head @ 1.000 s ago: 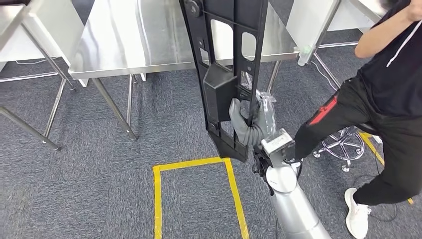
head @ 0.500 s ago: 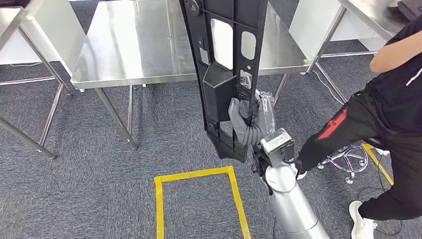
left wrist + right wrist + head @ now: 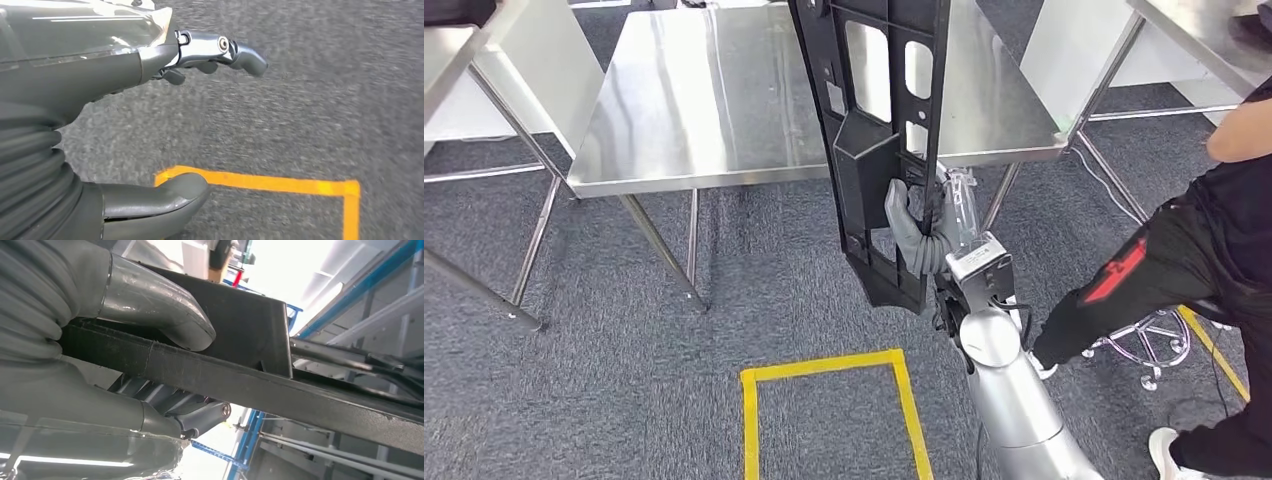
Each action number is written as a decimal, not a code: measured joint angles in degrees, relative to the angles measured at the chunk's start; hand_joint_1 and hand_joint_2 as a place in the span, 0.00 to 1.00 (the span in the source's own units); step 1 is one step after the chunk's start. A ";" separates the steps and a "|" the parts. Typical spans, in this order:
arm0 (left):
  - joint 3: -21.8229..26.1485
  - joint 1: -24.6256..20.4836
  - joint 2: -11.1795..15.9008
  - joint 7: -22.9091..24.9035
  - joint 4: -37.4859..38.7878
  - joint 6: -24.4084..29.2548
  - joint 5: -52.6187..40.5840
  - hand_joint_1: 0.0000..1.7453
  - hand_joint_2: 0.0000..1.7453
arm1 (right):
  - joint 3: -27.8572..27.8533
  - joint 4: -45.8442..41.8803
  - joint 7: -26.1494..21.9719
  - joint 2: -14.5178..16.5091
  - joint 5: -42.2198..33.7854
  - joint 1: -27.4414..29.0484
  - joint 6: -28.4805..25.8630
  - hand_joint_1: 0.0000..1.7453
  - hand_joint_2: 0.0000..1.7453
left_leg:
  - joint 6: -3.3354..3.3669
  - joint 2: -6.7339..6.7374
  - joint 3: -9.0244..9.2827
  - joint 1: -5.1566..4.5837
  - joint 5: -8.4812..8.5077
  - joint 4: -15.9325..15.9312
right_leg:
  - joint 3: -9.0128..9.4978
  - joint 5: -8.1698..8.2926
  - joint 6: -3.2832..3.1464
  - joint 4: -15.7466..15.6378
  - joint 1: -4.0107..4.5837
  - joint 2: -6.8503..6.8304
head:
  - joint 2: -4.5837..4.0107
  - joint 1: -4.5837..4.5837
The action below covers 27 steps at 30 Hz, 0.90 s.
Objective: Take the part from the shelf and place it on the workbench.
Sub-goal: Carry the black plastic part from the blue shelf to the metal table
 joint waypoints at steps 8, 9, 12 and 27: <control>-0.01 -0.08 -0.02 0.28 0.00 -0.22 -0.18 0.00 1.00 | 0.30 1.91 0.96 0.15 -0.28 -1.43 0.59 1.00 1.00 | -1.87 0.75 -7.12 1.55 4.16 0.69 | 3.55 -3.11 0.09 -0.06 -0.15 0.21 | 0.00 -0.01; -0.02 -0.16 -0.03 0.36 0.01 -0.24 -0.19 0.00 1.00 | 0.45 2.18 1.09 0.20 -0.22 -1.86 0.73 1.00 1.00 | -1.65 0.78 -6.32 1.47 5.36 -1.87 | 3.94 -3.48 0.39 -0.09 -0.10 0.25 | 0.00 -0.01; -0.02 -0.38 -0.08 0.60 0.02 -0.27 -0.16 0.00 1.00 | 0.80 2.84 1.52 0.54 -0.14 -2.85 1.09 1.00 1.00 | -0.19 0.69 -5.29 0.94 5.37 -3.74 | 4.41 -4.00 1.65 0.13 0.23 0.32 | 0.00 0.03; 0.03 -0.24 -0.01 0.39 0.04 0.16 0.56 0.00 1.00 | 2.99 5.80 1.59 1.92 0.26 -4.28 1.43 1.00 1.00 | -0.29 0.24 1.08 0.83 1.48 -4.45 | -1.80 0.08 1.78 0.63 0.38 -0.74 | 0.00 0.06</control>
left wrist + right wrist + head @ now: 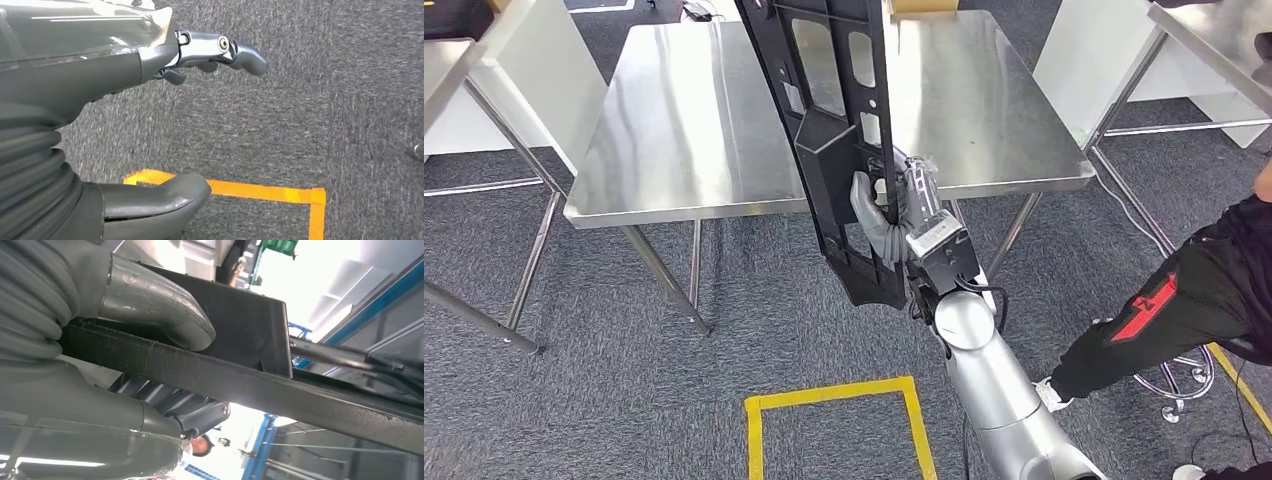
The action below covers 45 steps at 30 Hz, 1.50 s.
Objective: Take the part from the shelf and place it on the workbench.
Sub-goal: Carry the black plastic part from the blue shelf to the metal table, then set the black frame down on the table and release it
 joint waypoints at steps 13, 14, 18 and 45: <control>-0.08 -0.03 0.19 0.45 -0.01 0.14 -1.48 0.00 1.00 | 0.76 0.53 0.10 1.02 1.67 -0.03 -0.07 1.00 1.00 | 0.24 0.31 -9.32 -0.23 5.36 2.81 | 7.00 -4.84 -2.12 -0.73 0.35 1.00 | 0.00 0.03; -0.14 -0.12 0.20 0.61 -0.01 0.14 -1.66 0.00 1.00 | 0.77 0.48 0.18 1.02 1.83 0.08 -0.12 1.00 1.00 | 0.71 0.24 -8.80 -0.45 5.82 1.33 | 7.30 -5.26 -1.81 -0.83 0.44 1.12 | 0.00 0.03; -0.33 -0.67 -0.05 1.10 -0.01 0.14 -2.00 0.00 1.00 | 0.78 0.01 0.36 0.95 2.30 0.56 -0.26 1.00 1.00 | 1.87 0.35 -6.08 -0.39 5.60 -0.25 | 8.30 -6.19 -0.25 0.83 0.80 1.17 | 0.00 0.07; -1.35 -1.57 -0.60 1.81 0.07 0.45 -2.67 0.00 1.00 | 0.76 -1.02 -0.69 0.03 5.10 2.95 -1.92 1.00 1.00 | 1.70 0.53 -10.06 -0.86 6.96 2.63 | 8.38 -6.52 -2.40 -0.69 0.82 0.96 | 0.00 0.32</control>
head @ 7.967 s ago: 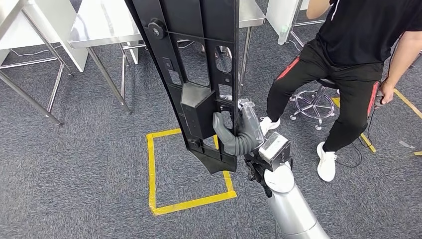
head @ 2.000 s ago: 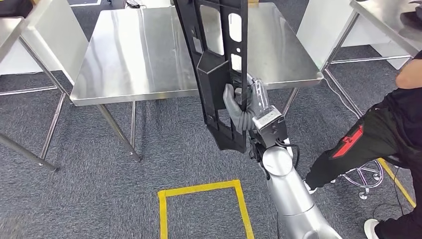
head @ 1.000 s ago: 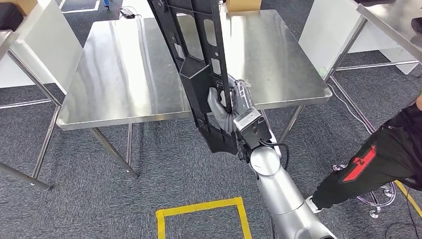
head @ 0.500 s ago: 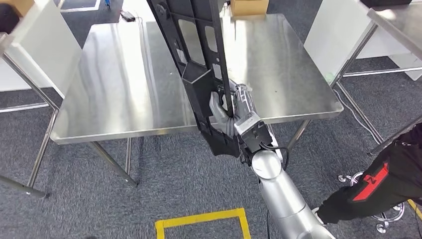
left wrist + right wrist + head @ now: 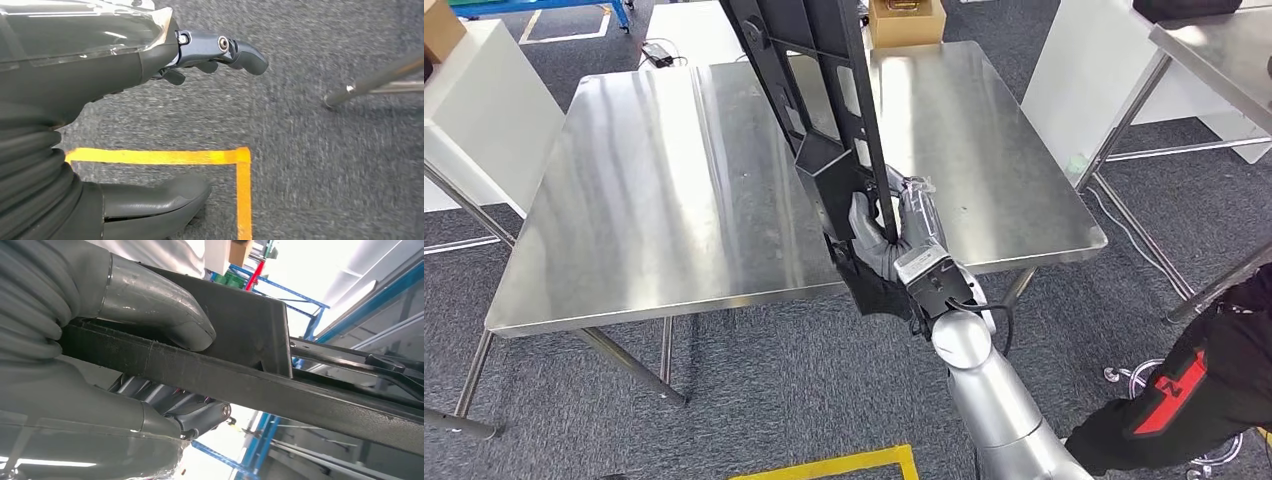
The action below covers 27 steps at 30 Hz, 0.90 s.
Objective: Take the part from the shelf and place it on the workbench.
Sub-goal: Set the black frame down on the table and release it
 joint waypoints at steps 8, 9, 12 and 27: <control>-0.07 -0.35 -0.20 0.14 -0.01 0.42 -0.30 0.00 1.00 | 1.10 0.72 1.95 0.01 7.06 -3.18 -1.14 1.00 1.00 | 0.93 -0.23 5.38 0.56 -1.05 -4.61 | -7.58 -2.50 2.40 13.76 -0.30 -0.15 | 0.00 0.00; -0.14 -0.39 -0.32 0.26 0.00 0.43 -0.36 0.00 1.00 | 1.38 1.10 2.51 -0.07 8.09 -3.83 -1.23 1.00 1.00 | 0.74 -0.30 5.80 0.74 -1.51 -4.61 | -9.92 -3.58 2.71 16.15 -0.62 -0.16 | 0.00 0.01; -0.42 -0.44 -0.67 0.51 0.02 0.43 -0.51 0.00 1.00 | 2.36 2.82 3.92 -0.25 10.61 -6.14 -1.61 1.00 1.00 | -0.31 -0.52 7.64 1.47 -3.13 -4.53 | -11.62 -1.45 5.02 12.26 -1.92 -0.33 | 0.00 0.02; -1.37 -1.48 -1.01 1.98 0.09 1.04 -1.77 0.00 1.00 | 6.07 15.36 9.62 -0.47 23.53 -16.45 -5.29 1.00 1.00 | -3.41 -0.03 -3.79 2.13 -9.48 11.18 | -4.60 4.20 0.86 0.38 -1.58 -0.32 | 0.00 -0.06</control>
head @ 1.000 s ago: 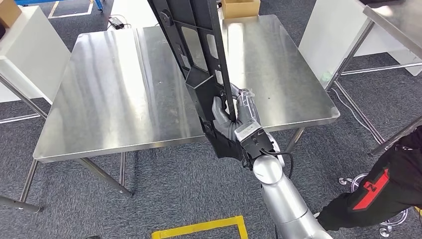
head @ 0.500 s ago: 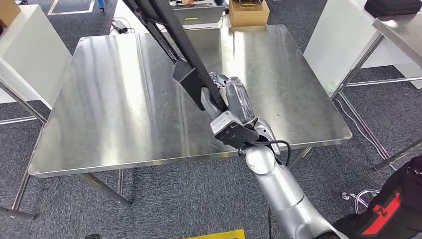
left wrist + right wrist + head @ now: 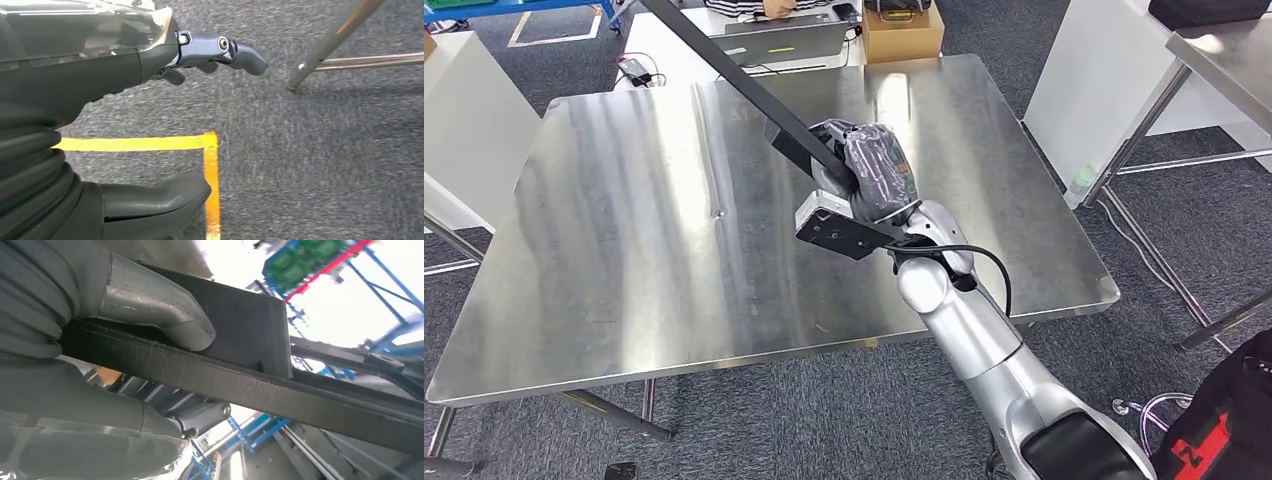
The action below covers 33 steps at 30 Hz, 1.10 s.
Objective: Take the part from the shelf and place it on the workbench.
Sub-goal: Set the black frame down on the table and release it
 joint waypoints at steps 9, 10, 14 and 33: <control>-0.72 -1.41 -0.35 0.41 0.03 -0.46 -0.46 0.00 1.00 | 5.16 19.70 -4.67 4.68 7.56 -10.43 7.33 1.00 1.00 | 1.89 -0.27 4.22 -1.80 11.88 -14.57 | 1.59 -1.85 0.92 -0.39 0.94 0.66 | 0.00 0.09; -0.80 -1.59 -0.40 0.40 0.04 -0.63 -0.48 0.00 1.00 | 6.01 22.21 -5.71 5.28 8.17 -11.36 8.45 1.00 1.00 | 1.73 -0.45 4.21 -1.91 11.89 -14.64 | 1.64 -1.88 0.99 -0.52 1.00 0.55 | 0.00 0.11; -0.91 -1.77 -0.48 0.46 0.04 -0.98 -0.46 0.00 1.00 | 9.92 31.45 -8.33 8.21 10.70 -13.51 11.49 1.00 1.00 | 2.06 -0.85 4.16 -2.18 11.67 -14.65 | 1.90 -2.08 1.21 -1.16 0.95 0.26 | 0.00 0.10; -0.86 -1.27 -0.40 -0.93 0.09 -0.68 0.52 0.00 1.00 | 25.42 50.35 -5.81 13.48 19.63 -14.44 13.25 1.00 1.00 | 2.58 -1.04 4.31 -2.22 11.70 -14.60 | 1.60 -1.99 1.44 -1.45 0.53 -0.02 | 0.00 0.10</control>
